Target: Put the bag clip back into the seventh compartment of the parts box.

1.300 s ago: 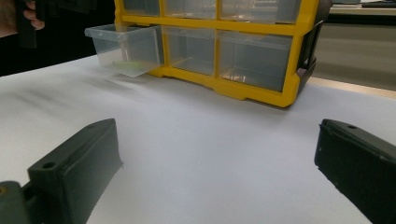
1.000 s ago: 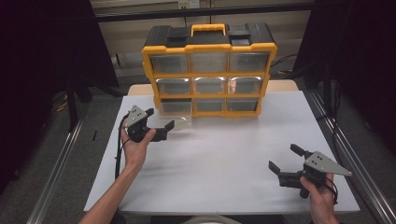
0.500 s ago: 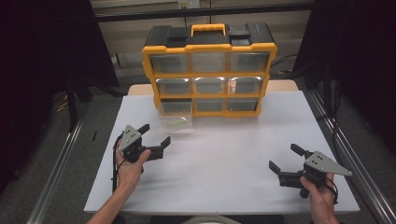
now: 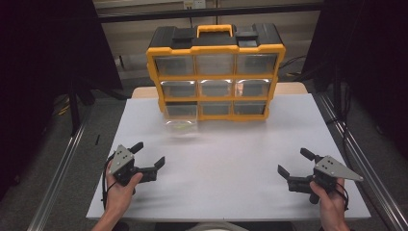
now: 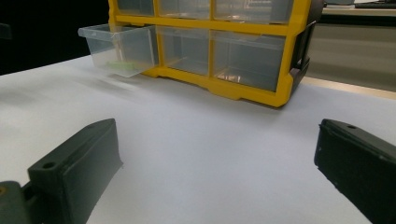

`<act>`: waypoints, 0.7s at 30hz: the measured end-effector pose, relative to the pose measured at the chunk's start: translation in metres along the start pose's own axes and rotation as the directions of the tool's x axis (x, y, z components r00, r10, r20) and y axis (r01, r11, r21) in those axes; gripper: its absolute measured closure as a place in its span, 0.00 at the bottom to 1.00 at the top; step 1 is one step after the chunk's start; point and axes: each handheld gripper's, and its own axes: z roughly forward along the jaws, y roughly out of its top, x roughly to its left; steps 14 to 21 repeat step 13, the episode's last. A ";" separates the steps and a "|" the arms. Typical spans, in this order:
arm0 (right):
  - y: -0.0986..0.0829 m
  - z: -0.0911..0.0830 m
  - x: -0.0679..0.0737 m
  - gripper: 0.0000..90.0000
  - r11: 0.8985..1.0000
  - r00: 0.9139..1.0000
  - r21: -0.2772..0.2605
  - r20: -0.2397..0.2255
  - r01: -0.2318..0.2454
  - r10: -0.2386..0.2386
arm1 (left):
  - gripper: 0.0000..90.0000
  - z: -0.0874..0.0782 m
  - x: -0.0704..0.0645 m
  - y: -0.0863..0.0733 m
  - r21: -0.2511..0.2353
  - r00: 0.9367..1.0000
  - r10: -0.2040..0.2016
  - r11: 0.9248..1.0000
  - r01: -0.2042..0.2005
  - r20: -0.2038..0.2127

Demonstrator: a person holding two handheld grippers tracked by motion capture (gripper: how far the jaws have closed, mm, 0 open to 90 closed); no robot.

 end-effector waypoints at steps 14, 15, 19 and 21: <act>-0.001 0.001 -0.001 0.00 1.000 1.000 0.008 0.012 -0.010 0.010 | 0.05 -0.019 0.007 -0.014 0.001 0.995 -0.095 0.995 0.095 -0.033; -0.001 0.001 -0.001 0.00 1.000 1.000 0.008 0.012 -0.010 0.010 | 0.05 -0.019 0.007 -0.014 0.001 0.995 -0.095 0.995 0.095 -0.033; -0.001 0.001 -0.001 0.00 1.000 1.000 0.008 0.012 -0.010 0.010 | 0.05 -0.019 0.007 -0.014 0.001 0.995 -0.095 0.995 0.095 -0.033; -0.001 0.001 -0.001 0.00 1.000 1.000 0.008 0.012 -0.010 0.010 | 0.05 -0.019 0.007 -0.014 0.001 0.995 -0.095 0.995 0.095 -0.033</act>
